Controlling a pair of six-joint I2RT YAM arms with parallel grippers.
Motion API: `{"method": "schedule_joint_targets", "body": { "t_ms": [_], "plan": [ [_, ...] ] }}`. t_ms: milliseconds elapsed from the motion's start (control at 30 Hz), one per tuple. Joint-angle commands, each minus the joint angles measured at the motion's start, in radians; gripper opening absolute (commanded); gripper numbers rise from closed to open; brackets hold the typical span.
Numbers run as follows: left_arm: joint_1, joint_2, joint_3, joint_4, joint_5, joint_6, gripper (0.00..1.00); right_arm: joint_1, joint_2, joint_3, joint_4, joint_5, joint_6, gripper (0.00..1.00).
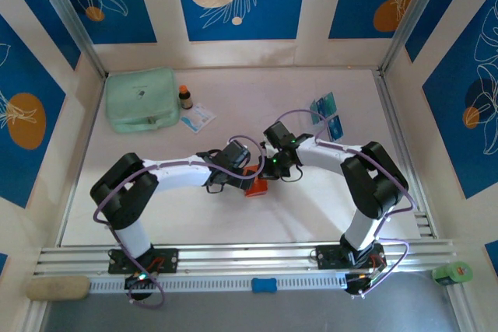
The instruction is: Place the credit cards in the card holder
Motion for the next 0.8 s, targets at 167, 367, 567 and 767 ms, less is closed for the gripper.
{"method": "schedule_joint_targets", "body": {
  "t_ms": [167, 367, 567, 767],
  "plan": [
    [0.000, 0.020, -0.030, -0.036, -0.025, 0.007, 1.00, -0.048, 0.065, -0.090, 0.016, 0.012, 0.040, 0.00],
    [0.001, 0.013, -0.034, -0.036, -0.025, 0.008, 1.00, -0.111, 0.083, -0.138, 0.047, -0.041, 0.090, 0.00],
    [0.001, 0.005, -0.038, -0.035, -0.026, 0.002, 1.00, -0.126, 0.065, -0.190, 0.122, -0.120, 0.122, 0.00],
    [0.005, -0.033, -0.017, -0.038, -0.046, -0.001, 1.00, -0.124, -0.052, -0.126, 0.146, -0.203, 0.127, 0.37]
  ]
}}
